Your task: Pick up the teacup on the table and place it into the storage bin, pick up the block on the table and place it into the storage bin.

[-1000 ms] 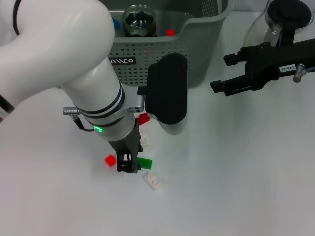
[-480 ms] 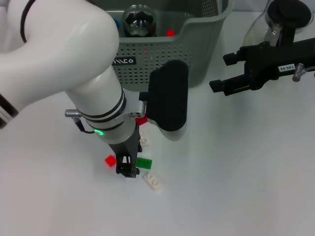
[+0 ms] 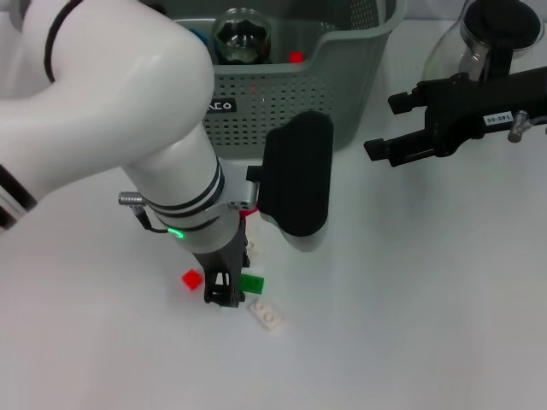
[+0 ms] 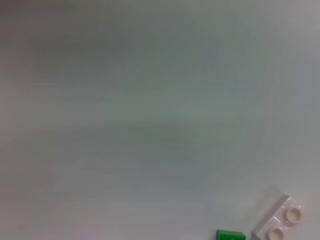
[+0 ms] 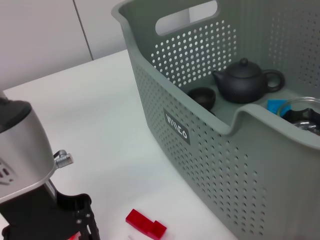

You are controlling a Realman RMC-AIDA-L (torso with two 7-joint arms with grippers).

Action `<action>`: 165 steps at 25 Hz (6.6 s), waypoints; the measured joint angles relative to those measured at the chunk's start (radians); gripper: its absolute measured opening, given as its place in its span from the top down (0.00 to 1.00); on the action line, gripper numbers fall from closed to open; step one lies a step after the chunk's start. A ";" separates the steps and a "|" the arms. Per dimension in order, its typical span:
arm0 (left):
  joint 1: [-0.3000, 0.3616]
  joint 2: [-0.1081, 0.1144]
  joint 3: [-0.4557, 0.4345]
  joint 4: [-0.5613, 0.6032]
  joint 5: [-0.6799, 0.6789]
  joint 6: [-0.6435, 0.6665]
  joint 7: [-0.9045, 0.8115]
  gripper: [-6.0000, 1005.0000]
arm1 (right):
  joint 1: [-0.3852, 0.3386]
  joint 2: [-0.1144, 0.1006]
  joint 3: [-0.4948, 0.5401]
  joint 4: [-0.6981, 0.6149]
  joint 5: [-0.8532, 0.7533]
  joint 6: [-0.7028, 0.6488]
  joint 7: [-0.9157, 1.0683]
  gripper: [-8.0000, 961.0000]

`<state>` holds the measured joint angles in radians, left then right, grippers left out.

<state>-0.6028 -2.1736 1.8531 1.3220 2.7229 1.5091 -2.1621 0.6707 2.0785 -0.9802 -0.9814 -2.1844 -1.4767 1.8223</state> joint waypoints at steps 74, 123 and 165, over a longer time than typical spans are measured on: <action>-0.134 0.103 -1.008 0.255 -0.551 0.513 -0.133 0.24 | -0.008 0.005 0.088 0.111 0.025 -0.292 -0.184 0.04; 0.040 0.003 -0.100 0.015 0.073 0.089 -0.299 0.36 | 0.006 -0.001 0.126 0.122 0.026 -0.195 -0.156 0.03; -0.290 0.273 -1.161 -0.134 -0.420 0.214 -0.253 0.71 | 0.000 -0.006 0.131 0.119 0.024 -0.207 -0.157 0.03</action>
<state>-0.8926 -1.9009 0.6917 1.1882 2.3028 1.7228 -2.4147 0.6704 2.0724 -0.8496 -0.8624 -2.1600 -1.6842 1.6648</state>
